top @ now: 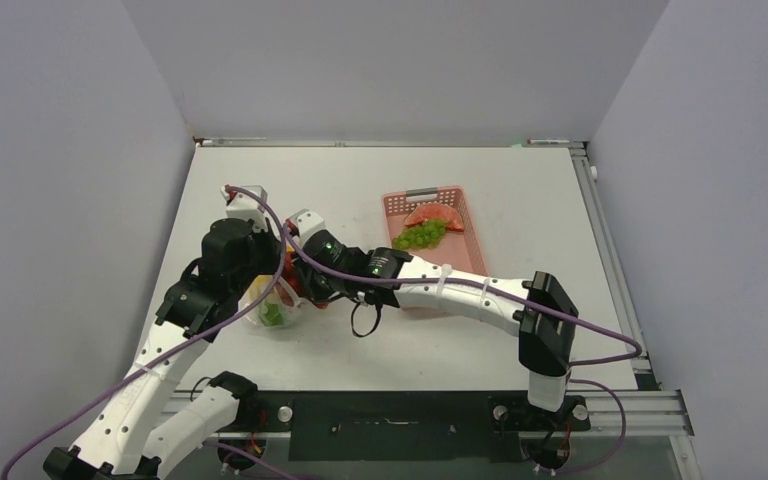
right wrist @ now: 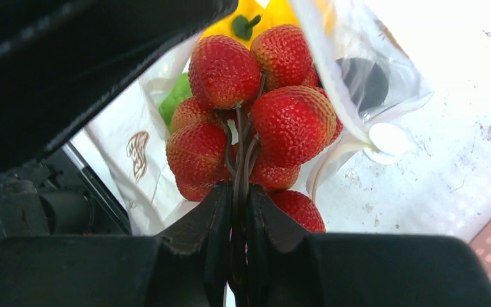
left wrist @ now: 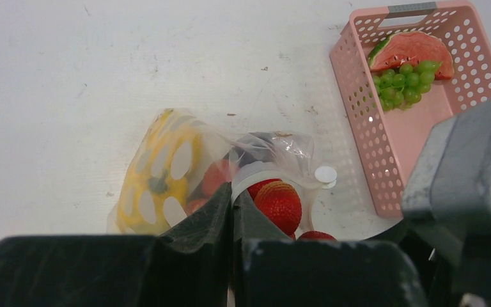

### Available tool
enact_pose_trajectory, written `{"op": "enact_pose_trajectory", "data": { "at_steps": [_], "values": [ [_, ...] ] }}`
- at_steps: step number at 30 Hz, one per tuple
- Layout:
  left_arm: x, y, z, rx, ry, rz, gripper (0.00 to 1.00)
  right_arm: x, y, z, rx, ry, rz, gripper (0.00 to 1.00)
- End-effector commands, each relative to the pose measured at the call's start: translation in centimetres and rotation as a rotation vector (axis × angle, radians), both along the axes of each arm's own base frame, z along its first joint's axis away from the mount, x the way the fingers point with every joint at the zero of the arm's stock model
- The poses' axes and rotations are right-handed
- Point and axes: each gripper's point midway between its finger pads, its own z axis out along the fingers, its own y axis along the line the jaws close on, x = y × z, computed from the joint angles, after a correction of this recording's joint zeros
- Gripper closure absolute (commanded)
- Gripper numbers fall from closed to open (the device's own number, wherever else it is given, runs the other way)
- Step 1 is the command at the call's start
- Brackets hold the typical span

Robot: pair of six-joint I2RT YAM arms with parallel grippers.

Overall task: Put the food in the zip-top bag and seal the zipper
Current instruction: Place the fake fruit in the zipper food storage bag.

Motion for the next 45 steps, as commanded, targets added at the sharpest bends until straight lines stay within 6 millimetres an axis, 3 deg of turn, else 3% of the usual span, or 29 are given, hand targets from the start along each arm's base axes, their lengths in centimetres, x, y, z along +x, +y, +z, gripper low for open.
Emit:
{"op": "enact_pose_trajectory", "data": {
  "at_steps": [1, 11, 17, 23, 26, 33, 39, 45],
  "values": [
    [0.7, -0.6, 2.0, -0.026, -0.075, -0.022, 1.0, 2.2, 0.6, 5.0, 0.178, -0.025, -0.084, 0.95],
    [0.6, -1.1, 1.9, -0.033, -0.071, -0.048, 1.0, 6.2, 1.7, 7.8, 0.334, 0.01, -0.194, 0.95],
    [0.5, -1.6, 1.9, -0.041, -0.067, -0.074, 1.0, 7.2, 2.5, 9.8, 0.408, 0.017, -0.217, 0.95],
    [0.4, -2.5, 1.8, -0.059, -0.058, -0.12, 1.0, 8.0, 3.3, 10.1, 0.49, 0.055, -0.256, 0.95],
    [0.3, -2.8, 1.8, -0.073, -0.058, -0.138, 1.0, 8.1, 3.9, 9.4, 0.506, 0.075, -0.265, 0.95],
    [0.1, -3.0, 2.5, -0.094, -0.085, -0.151, 1.0, 7.2, 5.2, 5.7, 0.482, 0.139, -0.24, 0.95],
    [0.1, -2.9, 2.5, -0.091, -0.087, -0.144, 1.0, 4.7, 6.4, 3.7, 0.451, 0.203, -0.107, 0.95],
    [0.1, -2.6, 2.5, -0.088, -0.09, -0.133, 1.0, 3.1, 6.1, 1.7, 0.376, 0.216, -0.013, 0.95]
  ]
}}
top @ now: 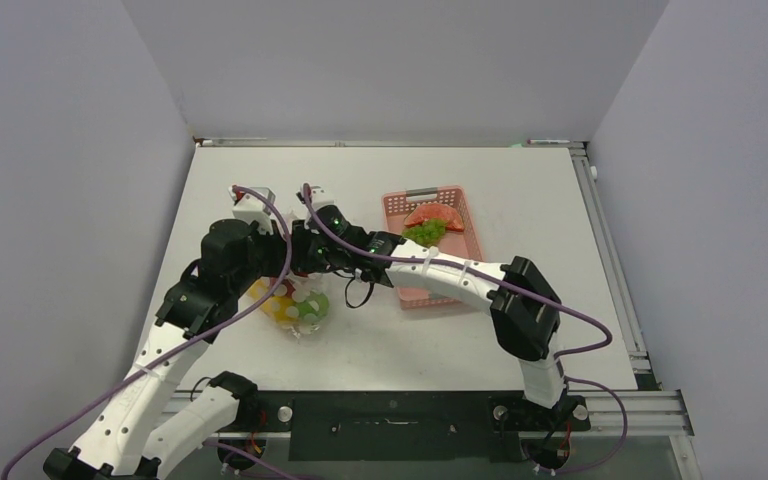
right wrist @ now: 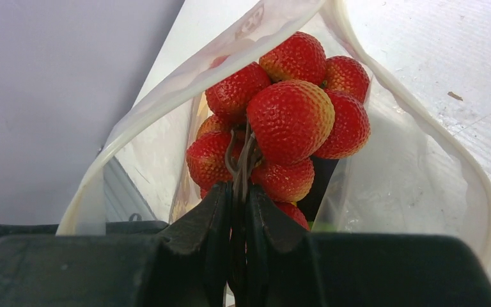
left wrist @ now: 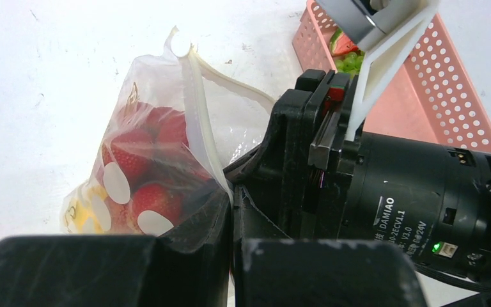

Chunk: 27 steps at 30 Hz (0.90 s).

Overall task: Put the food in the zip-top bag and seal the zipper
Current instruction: Place the fake fruit in the zipper food storage bag.

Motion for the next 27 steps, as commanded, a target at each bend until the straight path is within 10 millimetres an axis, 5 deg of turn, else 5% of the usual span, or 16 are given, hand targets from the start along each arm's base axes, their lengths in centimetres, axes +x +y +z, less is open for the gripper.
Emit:
{"op": "enact_pose_trajectory", "data": {
  "at_steps": [1, 15, 27],
  "values": [
    [0.6, -0.6, 2.4, -0.049, -0.088, -0.012, 1.0, -2.0, 1.2, 0.4, 0.027, -0.033, 0.14, 0.95],
    [0.7, -0.5, 2.2, -0.044, -0.083, -0.006, 1.0, -5.4, -1.5, -1.4, -0.085, -0.142, 0.355, 0.94],
    [0.6, -0.6, 2.3, -0.048, -0.088, -0.017, 1.0, -3.7, -2.5, 3.0, -0.021, -0.224, 0.218, 0.66]
  ]
}}
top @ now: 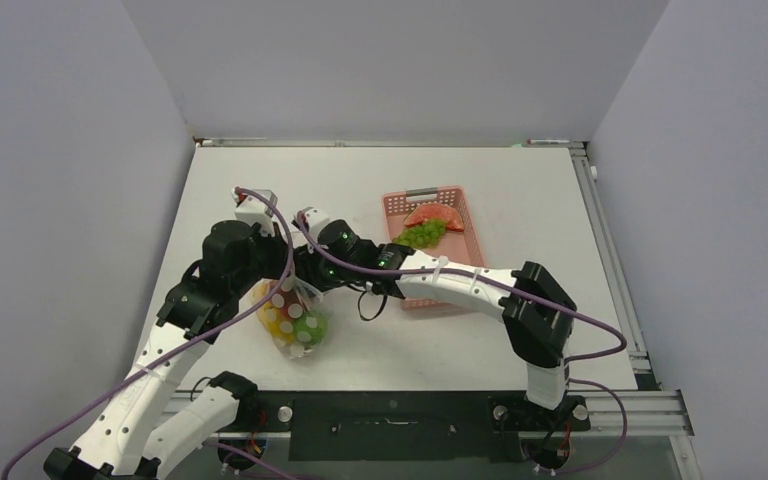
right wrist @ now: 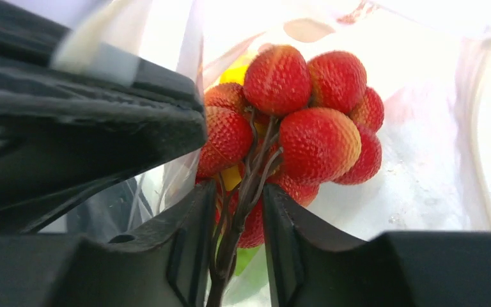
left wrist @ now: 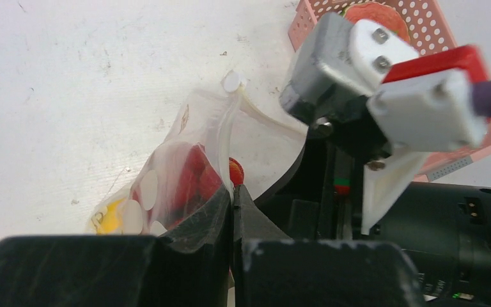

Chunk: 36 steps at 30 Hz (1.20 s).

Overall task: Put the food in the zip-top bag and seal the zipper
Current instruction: Place the fake fruit in the zipper food storage bag, then adjust the zipper food storage bag at the center of the board.

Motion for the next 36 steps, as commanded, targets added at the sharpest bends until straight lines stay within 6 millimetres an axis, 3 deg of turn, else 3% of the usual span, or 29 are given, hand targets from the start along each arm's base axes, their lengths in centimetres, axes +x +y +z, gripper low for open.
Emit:
{"op": "enact_pose_trajectory", "data": {
  "at_steps": [1, 9, 16, 24, 36],
  "values": [
    [1.1, -0.5, 3.0, -0.05, -0.11, -0.001, 1.0, 0.7, -0.4, 6.6, 0.127, -0.115, -0.057, 0.62],
    [1.0, -0.5, 3.0, -0.051, -0.111, -0.001, 1.0, 2.4, -3.3, 9.0, 0.084, -0.208, -0.182, 0.39],
    [1.0, -0.5, 3.1, -0.053, -0.114, 0.0, 1.0, 3.2, -5.9, 9.8, 0.033, -0.238, -0.282, 0.37],
    [0.9, -0.4, 3.2, -0.053, -0.115, 0.001, 1.0, 4.6, -9.0, 7.0, -0.056, -0.195, -0.398, 0.38],
    [0.9, -0.5, 3.2, -0.054, -0.115, 0.001, 1.0, 4.6, -9.7, 1.3, -0.061, -0.039, -0.412, 0.46]
  ]
}}
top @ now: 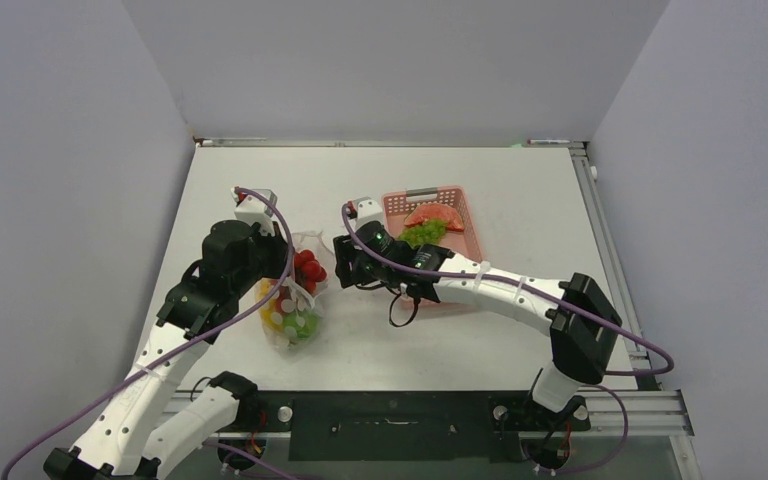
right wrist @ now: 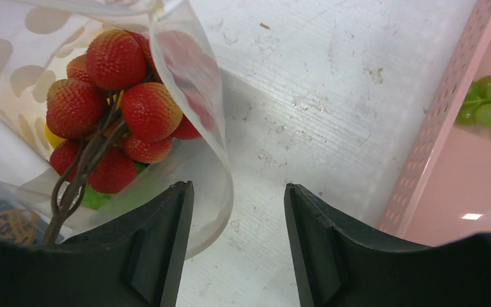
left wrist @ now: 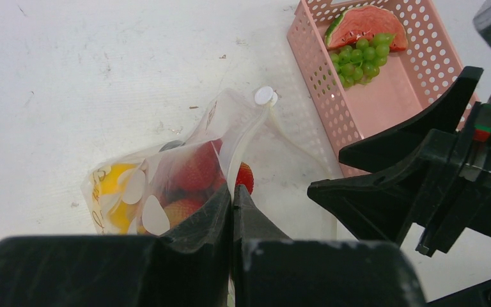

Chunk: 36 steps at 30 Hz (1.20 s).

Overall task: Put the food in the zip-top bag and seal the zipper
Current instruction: Adjust the zipper food storage bag at the center of the board.

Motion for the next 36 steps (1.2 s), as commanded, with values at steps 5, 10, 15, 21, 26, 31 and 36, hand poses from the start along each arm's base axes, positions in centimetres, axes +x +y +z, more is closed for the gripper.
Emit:
{"op": "enact_pose_trajectory", "data": {
  "at_steps": [5, 10, 15, 21, 26, 31, 36],
  "values": [
    [0.8, -0.4, 2.8, -0.049, -0.102, 0.001, 1.0, 0.6, 1.2, -0.8, 0.163, 0.11, -0.018, 0.51],
    [0.8, -0.4, 2.9, -0.05, -0.103, 0.0, 1.0, 0.6, 2.4, -0.8, 0.22, 0.146, 0.003, 0.61],
    [0.8, -0.4, 2.9, -0.051, -0.103, -0.003, 1.0, 0.9, 3.2, -0.2, 0.241, 0.15, 0.021, 0.72],
    [0.7, -0.3, 3.1, -0.051, -0.11, 0.003, 1.0, 1.2, 3.8, 1.9, 0.265, 0.115, 0.047, 0.95],
    [0.7, -0.2, 3.2, -0.05, -0.112, 0.009, 1.0, 1.6, 3.2, 5.7, 0.291, 0.033, 0.045, 0.95],
    [0.7, 0.2, 3.3, -0.047, -0.117, 0.028, 1.0, 1.8, 2.4, 9.2, 0.289, -0.047, 0.041, 0.95],
    [0.7, 1.1, 3.5, -0.037, -0.13, 0.075, 1.0, 2.3, 0.8, 11.0, 0.263, -0.115, 0.0, 0.95]
  ]
}}
